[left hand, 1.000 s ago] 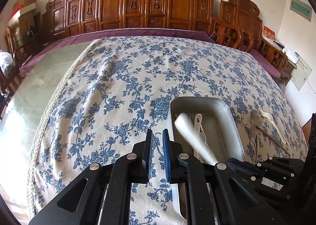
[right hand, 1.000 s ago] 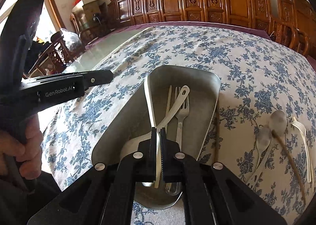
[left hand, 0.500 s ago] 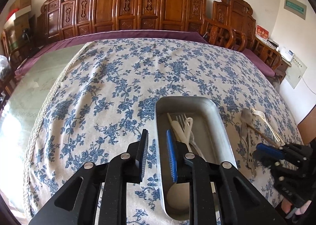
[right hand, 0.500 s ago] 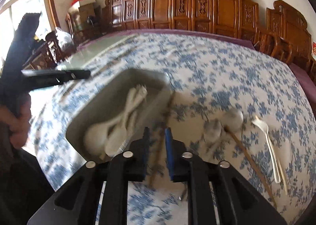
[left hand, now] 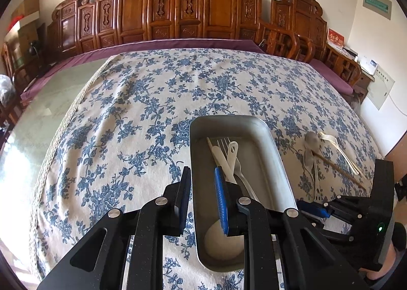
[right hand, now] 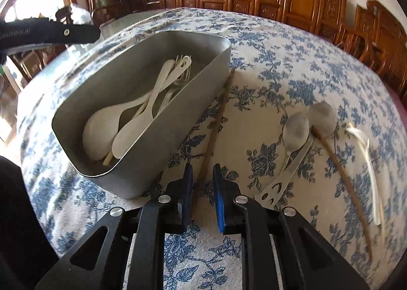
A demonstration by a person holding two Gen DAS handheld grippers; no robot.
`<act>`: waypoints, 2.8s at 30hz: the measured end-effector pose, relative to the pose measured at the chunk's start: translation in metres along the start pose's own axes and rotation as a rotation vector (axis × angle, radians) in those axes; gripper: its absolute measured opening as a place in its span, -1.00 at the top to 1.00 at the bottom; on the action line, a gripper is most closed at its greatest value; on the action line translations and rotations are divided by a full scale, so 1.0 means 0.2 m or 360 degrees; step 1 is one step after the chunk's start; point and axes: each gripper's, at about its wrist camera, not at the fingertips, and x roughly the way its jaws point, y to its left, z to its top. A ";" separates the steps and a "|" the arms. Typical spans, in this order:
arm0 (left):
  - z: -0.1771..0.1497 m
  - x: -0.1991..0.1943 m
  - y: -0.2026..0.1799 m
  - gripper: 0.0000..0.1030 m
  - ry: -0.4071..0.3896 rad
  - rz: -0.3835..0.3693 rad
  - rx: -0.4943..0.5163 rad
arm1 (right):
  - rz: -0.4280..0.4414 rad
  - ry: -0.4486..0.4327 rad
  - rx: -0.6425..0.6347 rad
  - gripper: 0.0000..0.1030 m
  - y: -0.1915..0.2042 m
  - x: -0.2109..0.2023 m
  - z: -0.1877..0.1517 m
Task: Organize utensils
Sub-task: 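Grasp a wooden chopstick beside the tray with the right tool, then grasp a silver spoon with the left tool while the right tool holds the chopstick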
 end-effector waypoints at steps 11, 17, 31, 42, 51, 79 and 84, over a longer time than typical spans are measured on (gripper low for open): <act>-0.01 -0.03 -0.10 0.65 -0.0032 -0.0021 0.0049 | -0.0022 -0.0052 0.0147 0.89 -0.17 -0.17 0.01; -0.01 -0.05 -0.23 0.65 -0.0069 -0.0058 0.0095 | -0.0075 -0.0166 0.0180 0.89 -0.34 -0.40 -0.03; -0.03 0.07 -0.62 0.65 0.0053 -0.0175 0.0256 | -0.0215 -0.0257 0.0416 0.89 -0.85 -0.50 -0.20; -0.05 0.32 -0.91 0.65 0.0219 -0.0273 0.0351 | -0.0186 -0.0252 0.0482 0.89 -0.94 -0.43 -0.25; -0.01 0.53 -1.03 0.66 0.0341 -0.0242 0.0421 | -0.0151 -0.0310 0.0570 0.89 -1.01 -0.47 -0.25; 0.06 0.60 -1.12 0.90 0.0365 -0.0131 0.0539 | -0.0092 -0.0332 0.0582 0.89 -0.99 -0.48 -0.24; 0.13 0.50 -1.10 0.90 0.0289 -0.0114 0.0518 | -0.0091 -0.0384 0.0597 0.89 -1.00 -0.51 -0.23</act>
